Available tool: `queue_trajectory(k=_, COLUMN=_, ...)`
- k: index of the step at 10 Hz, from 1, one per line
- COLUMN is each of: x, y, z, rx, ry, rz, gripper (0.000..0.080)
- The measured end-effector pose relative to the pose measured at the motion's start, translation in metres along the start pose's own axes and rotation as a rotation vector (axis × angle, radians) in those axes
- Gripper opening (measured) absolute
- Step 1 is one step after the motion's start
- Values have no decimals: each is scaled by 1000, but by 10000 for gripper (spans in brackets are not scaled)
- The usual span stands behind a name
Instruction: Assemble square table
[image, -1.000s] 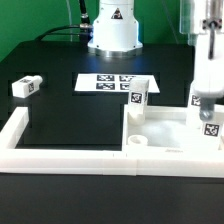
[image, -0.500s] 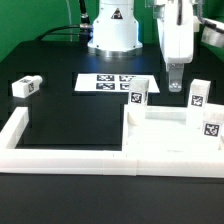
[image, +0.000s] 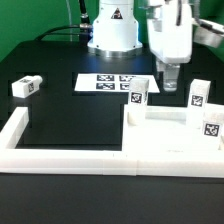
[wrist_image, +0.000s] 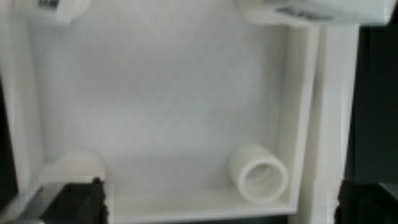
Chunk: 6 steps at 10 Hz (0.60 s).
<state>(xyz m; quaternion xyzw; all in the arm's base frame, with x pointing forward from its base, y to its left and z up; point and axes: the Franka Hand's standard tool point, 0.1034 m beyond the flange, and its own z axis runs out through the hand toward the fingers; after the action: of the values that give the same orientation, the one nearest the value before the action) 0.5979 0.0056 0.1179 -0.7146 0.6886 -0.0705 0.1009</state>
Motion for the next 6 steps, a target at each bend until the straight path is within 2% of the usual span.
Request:
queue_trajectory(k=1, x=15, y=10, z=-10, rx=8, ry=-7, rz=-37, gripper=649)
queue_trajectory(k=3, x=52, y=24, z=-23, rx=12, ry=0, rz=-284, gripper=649)
queue_trajectory(k=4, x=58, y=29, z=-23, rx=10, ry=9, rz=-336, gripper=649)
queue_trajectory(k=6, x=57, y=29, z=-22, rx=10, ry=9, rz=-451, gripper=649)
